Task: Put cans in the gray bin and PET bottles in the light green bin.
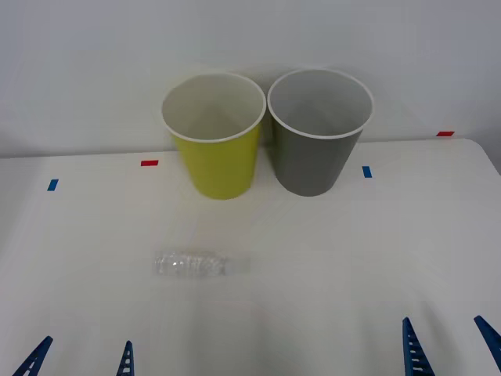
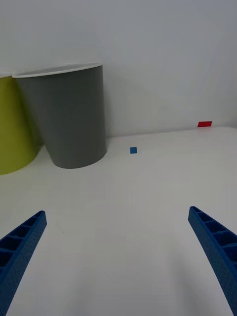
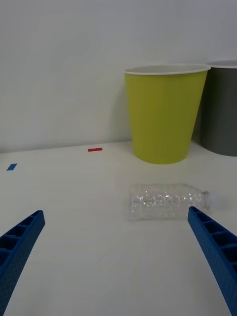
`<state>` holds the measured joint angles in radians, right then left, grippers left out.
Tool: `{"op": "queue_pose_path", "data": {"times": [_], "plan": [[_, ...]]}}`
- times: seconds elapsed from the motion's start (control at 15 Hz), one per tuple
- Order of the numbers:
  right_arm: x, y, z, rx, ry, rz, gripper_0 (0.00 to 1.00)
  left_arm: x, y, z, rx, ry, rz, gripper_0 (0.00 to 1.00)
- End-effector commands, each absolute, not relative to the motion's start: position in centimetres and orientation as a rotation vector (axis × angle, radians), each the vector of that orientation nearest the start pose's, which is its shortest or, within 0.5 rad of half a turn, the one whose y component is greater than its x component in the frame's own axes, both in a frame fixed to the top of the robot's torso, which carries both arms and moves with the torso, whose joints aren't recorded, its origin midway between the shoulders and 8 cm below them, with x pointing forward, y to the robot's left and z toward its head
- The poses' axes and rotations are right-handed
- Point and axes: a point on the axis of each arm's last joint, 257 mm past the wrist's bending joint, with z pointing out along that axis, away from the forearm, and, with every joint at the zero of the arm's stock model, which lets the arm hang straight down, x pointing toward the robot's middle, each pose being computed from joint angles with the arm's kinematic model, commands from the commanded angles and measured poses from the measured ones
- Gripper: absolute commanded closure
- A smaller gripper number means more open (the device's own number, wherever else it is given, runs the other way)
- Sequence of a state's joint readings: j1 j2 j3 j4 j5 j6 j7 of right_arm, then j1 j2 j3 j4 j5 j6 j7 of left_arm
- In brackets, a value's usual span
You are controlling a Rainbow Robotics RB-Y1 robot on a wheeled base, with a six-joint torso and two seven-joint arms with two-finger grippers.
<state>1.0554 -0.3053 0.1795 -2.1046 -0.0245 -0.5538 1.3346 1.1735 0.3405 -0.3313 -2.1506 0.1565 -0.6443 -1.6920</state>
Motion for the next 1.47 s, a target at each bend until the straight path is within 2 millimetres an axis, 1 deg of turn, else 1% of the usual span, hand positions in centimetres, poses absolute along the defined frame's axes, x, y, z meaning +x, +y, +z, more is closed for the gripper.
{"op": "queue_pose_path", "data": {"times": [0.07,0.27,0.33,0.4,0.47,0.53,0.73,0.87,0.93,1.0,1.13,1.27,1.4,1.47], "plan": [[23.8,-26.4,-22.6,0.034,1.547,0.102,0.0,20.5,23.1,-21.6,0.045,1.544,0.005,0.0],[23.8,-26.4,-22.6,0.034,1.547,0.102,0.0,20.5,23.1,-21.6,0.045,1.544,0.005,0.0],[23.8,-26.4,-22.6,0.034,1.547,0.102,0.0,20.5,23.3,-23.1,0.076,1.574,0.0,0.0],[23.8,-26.4,-22.6,0.034,1.547,0.102,0.0,20.7,22.7,-22.8,0.059,1.56,-0.039,0.0],[23.8,-26.4,-22.6,0.034,1.547,0.102,0.0,20.6,22.6,-23.1,0.08,1.572,-0.033,0.0],[23.8,-26.4,-22.6,0.034,1.547,0.102,0.0,20.5,23.6,-23.2,0.116,1.575,-0.002,0.0],[23.8,-26.4,-22.6,0.034,1.547,0.102,0.0,20.9,24.2,-22.5,0.172,1.559,0.01,0.0],[23.8,-26.4,-22.6,0.034,1.547,0.102,0.0,20.9,24.7,-23.4,0.222,1.597,0.013,0.0],[23.8,-26.4,-22.6,0.034,1.547,0.102,0.0,21.0,24.9,-23.4,0.249,1.596,0.009,0.0],[23.8,-26.4,-22.6,0.034,1.547,0.102,0.0,21.3,24.9,-23.3,0.273,1.592,-0.002,0.0],[23.8,-26.4,-22.6,0.034,1.547,0.102,0.0,22.0,25.4,-24.3,0.315,1.629,0.004,0.0],[23.8,-26.4,-22.6,0.034,1.547,0.102,0.0,22.8,25.4,-24.8,0.36,1.647,-0.011,0.0],[23.8,-26.4,-22.6,0.034,1.547,0.102,0.0,24.1,25.3,-25.5,0.428,1.668,-0.027,0.0],[23.8,-26.4,-22.6,0.034,1.547,0.102,0.0,24.8,25.3,-25.5,0.46,1.666,-0.032,0.0]]}}
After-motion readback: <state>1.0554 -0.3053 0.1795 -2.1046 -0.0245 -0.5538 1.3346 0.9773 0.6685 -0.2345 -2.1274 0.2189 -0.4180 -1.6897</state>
